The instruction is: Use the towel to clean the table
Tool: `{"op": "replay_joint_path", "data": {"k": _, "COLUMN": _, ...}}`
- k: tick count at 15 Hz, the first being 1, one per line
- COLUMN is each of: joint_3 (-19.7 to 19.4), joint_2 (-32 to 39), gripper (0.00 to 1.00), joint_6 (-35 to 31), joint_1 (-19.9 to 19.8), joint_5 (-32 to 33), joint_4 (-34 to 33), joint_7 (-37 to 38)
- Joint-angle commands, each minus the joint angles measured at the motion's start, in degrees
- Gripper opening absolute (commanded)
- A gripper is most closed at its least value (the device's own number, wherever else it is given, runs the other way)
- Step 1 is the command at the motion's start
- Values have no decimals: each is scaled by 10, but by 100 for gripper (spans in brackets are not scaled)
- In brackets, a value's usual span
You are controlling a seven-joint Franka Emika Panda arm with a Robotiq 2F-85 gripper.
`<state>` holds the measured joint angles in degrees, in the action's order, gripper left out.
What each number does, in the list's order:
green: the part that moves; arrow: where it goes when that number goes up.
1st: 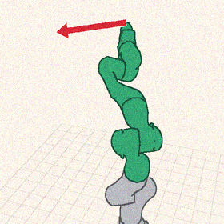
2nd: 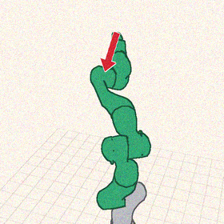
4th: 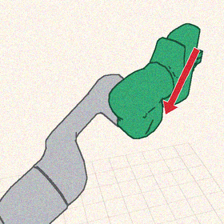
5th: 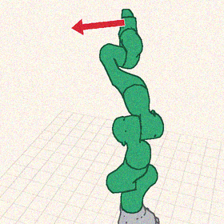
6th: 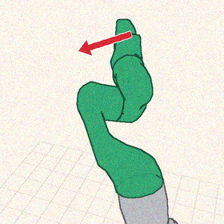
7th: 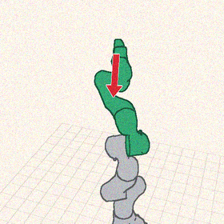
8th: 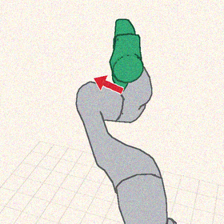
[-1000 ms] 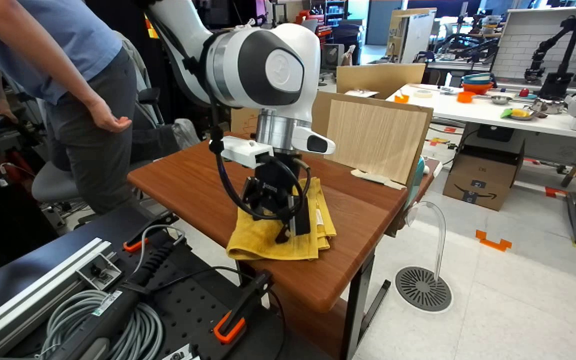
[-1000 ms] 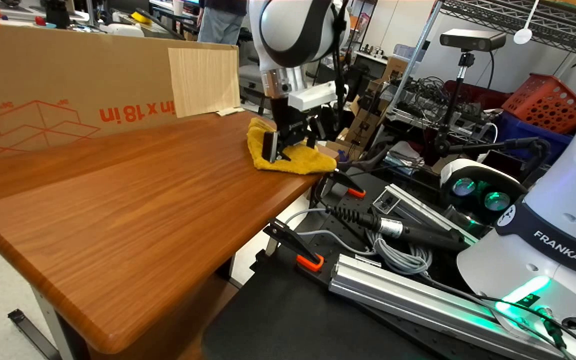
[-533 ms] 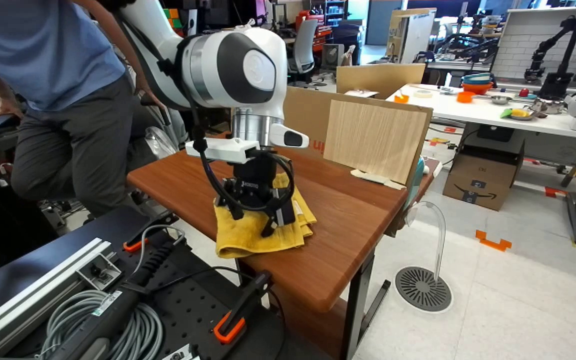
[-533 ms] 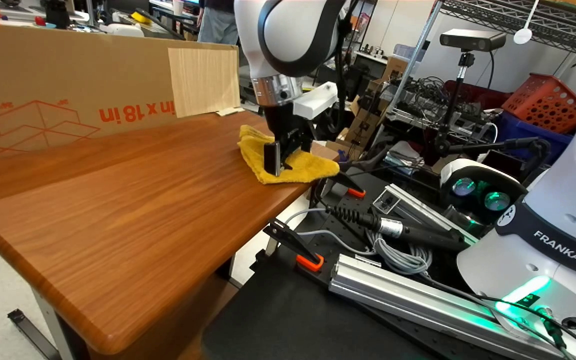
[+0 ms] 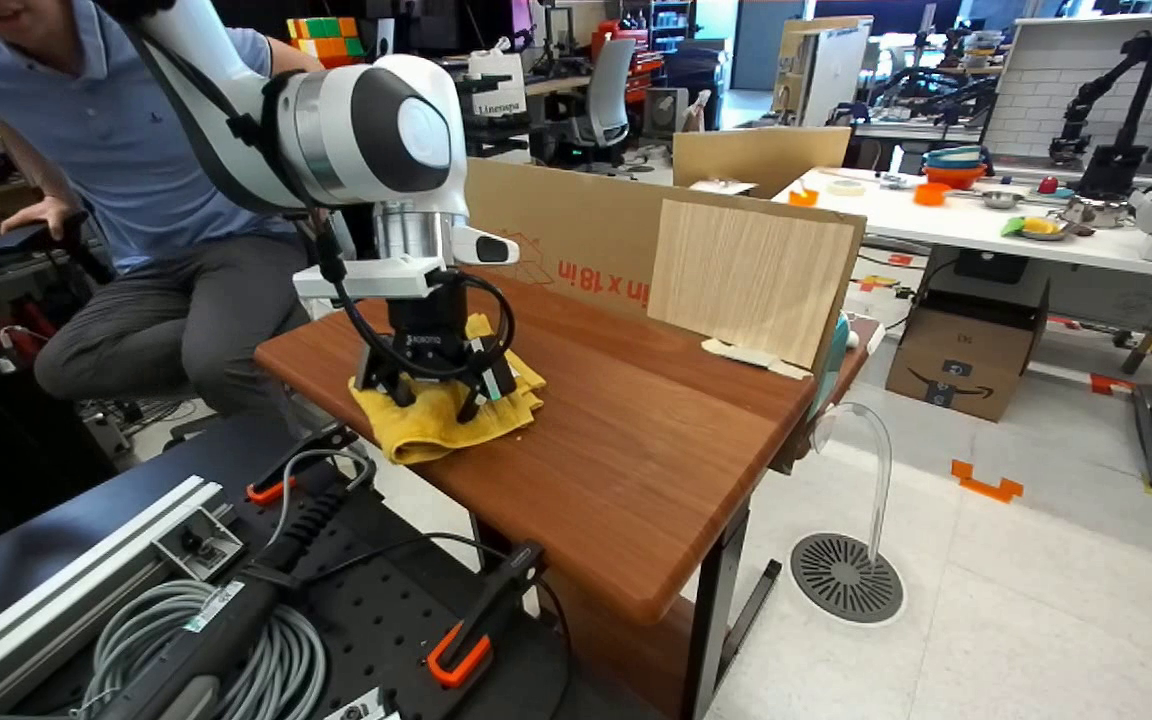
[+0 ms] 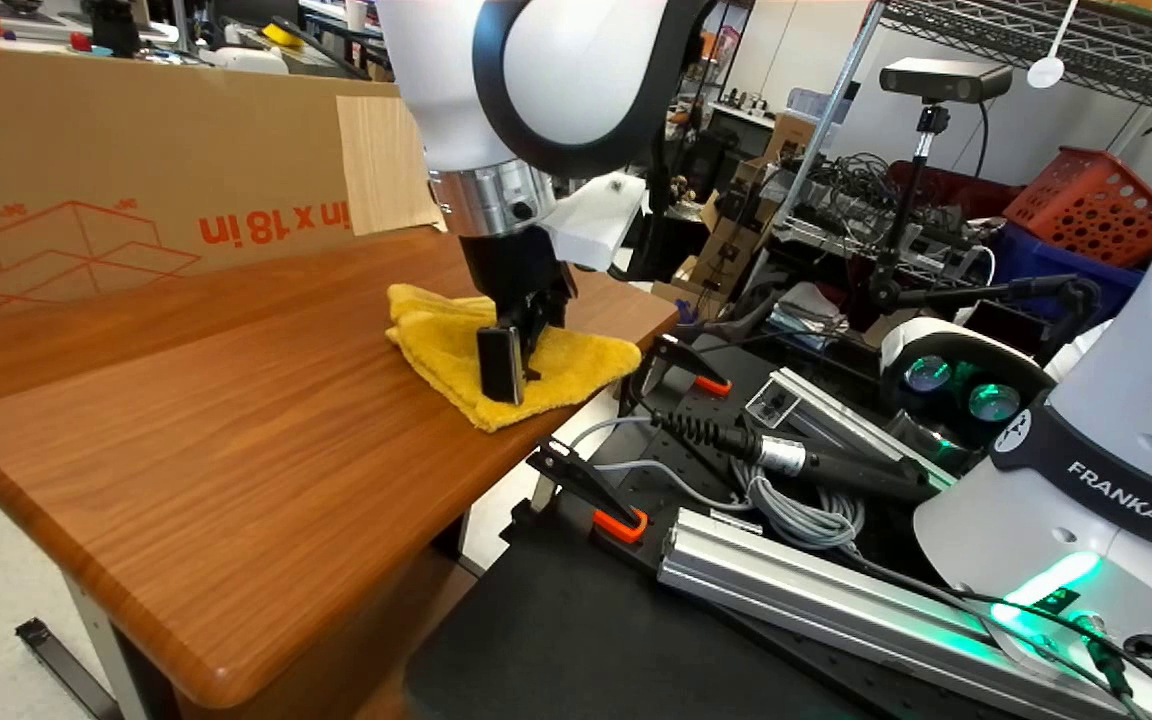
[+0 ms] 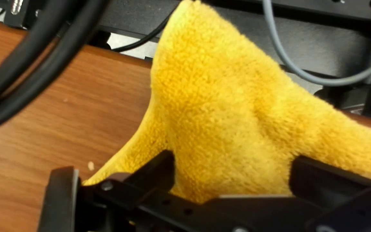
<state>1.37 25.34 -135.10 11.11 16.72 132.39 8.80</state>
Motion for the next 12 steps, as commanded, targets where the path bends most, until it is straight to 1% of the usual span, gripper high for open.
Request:
{"op": "replay_joint_path", "data": {"k": 1, "joint_3": 2, "joint_2": -52, "gripper": 100, "joint_6": -73, "joint_1": 21, "joint_5": 42, "joint_4": 65, "joint_7": 13}}
{"op": "replay_joint_path", "data": {"k": 2, "joint_3": -3, "joint_2": -79, "gripper": 100, "joint_6": -94, "joint_1": 26, "joint_5": 58, "joint_4": 84, "joint_7": 22}}
{"op": "replay_joint_path", "data": {"k": 4, "joint_3": -6, "joint_2": -148, "gripper": 100, "joint_6": -132, "joint_1": 25, "joint_5": 79, "joint_4": 131, "joint_7": 33}}
{"op": "replay_joint_path", "data": {"k": 6, "joint_3": -4, "joint_2": -210, "gripper": 100, "joint_6": -165, "joint_1": 13, "joint_5": 83, "joint_4": 168, "joint_7": 37}}
{"op": "replay_joint_path", "data": {"k": 8, "joint_3": 0, "joint_2": -273, "gripper": 100, "joint_6": -194, "joint_1": -3, "joint_5": 72, "joint_4": 203, "joint_7": 34}}
{"op": "replay_joint_path", "data": {"k": 9, "joint_3": 11, "joint_2": -192, "gripper": 100, "joint_6": -159, "joint_1": -1, "joint_5": 66, "joint_4": 143, "joint_7": 28}}
{"op": "replay_joint_path", "data": {"k": 11, "joint_3": 17, "joint_2": -245, "gripper": 100, "joint_6": -168, "joint_1": -14, "joint_5": 64, "joint_4": 173, "joint_7": 26}}
{"op": "replay_joint_path", "data": {"k": 12, "joint_3": 19, "joint_2": -259, "gripper": 100, "joint_6": -169, "joint_1": -17, "joint_5": 63, "joint_4": 183, "joint_7": 26}}
